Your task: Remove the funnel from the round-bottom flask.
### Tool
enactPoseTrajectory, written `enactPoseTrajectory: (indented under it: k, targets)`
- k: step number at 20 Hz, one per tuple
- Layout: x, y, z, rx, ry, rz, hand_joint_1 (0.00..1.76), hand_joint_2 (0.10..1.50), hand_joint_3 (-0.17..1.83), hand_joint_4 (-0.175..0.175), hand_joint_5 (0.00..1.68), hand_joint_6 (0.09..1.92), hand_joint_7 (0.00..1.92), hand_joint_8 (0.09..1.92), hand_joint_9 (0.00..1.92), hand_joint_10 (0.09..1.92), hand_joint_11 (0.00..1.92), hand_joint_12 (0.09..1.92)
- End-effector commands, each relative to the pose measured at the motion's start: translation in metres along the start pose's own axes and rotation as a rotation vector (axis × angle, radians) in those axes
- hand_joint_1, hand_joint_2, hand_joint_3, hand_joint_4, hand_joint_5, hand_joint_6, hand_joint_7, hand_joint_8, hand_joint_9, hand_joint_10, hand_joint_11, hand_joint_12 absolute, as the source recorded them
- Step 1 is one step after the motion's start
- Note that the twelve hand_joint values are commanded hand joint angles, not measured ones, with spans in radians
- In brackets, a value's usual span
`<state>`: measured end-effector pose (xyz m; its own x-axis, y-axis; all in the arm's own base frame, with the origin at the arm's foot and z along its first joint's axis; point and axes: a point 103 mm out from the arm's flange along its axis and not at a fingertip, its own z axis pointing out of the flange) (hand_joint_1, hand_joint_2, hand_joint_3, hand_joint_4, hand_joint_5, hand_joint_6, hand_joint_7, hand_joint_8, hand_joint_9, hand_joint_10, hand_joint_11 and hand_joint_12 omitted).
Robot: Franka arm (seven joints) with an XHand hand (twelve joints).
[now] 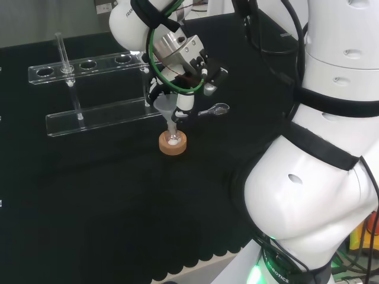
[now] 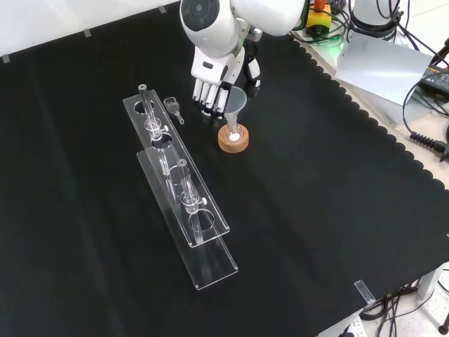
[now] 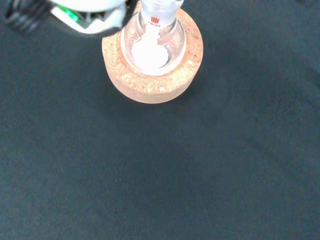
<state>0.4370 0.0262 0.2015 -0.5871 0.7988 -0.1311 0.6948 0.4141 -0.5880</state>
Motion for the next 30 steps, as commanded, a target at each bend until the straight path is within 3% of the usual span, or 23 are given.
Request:
enactPoseTrajectory:
  k: [1, 10, 17, 27, 30]
  targets:
    - [-0.001, 0.000, 0.000, -0.012, -0.011, 0.003, 0.90, 0.61, 0.70, 0.044, 0.42, 0.09, 0.15, 0.66, 0.45, 0.67, 0.42, 1.41]
    - [0.001, -0.002, -0.002, -0.080, -0.051, 0.038, 0.96, 0.66, 0.74, 0.029, 0.62, 0.09, 0.47, 0.62, 0.81, 0.51, 0.55, 1.32]
    - [-0.001, -0.013, -0.021, -0.125, -0.060, 0.044, 0.97, 0.69, 0.75, 0.011, 0.70, 0.15, 0.54, 0.61, 0.88, 0.48, 0.60, 1.29]
    - [0.001, -0.028, -0.051, -0.057, -0.091, 0.043, 0.96, 0.68, 0.77, 0.001, 0.66, 0.25, 0.54, 0.61, 0.93, 0.45, 0.57, 1.29]
    - [0.000, -0.034, -0.055, -0.045, -0.098, 0.050, 0.96, 0.68, 0.78, 0.001, 0.61, 0.40, 0.54, 0.62, 0.95, 0.43, 0.57, 1.30]
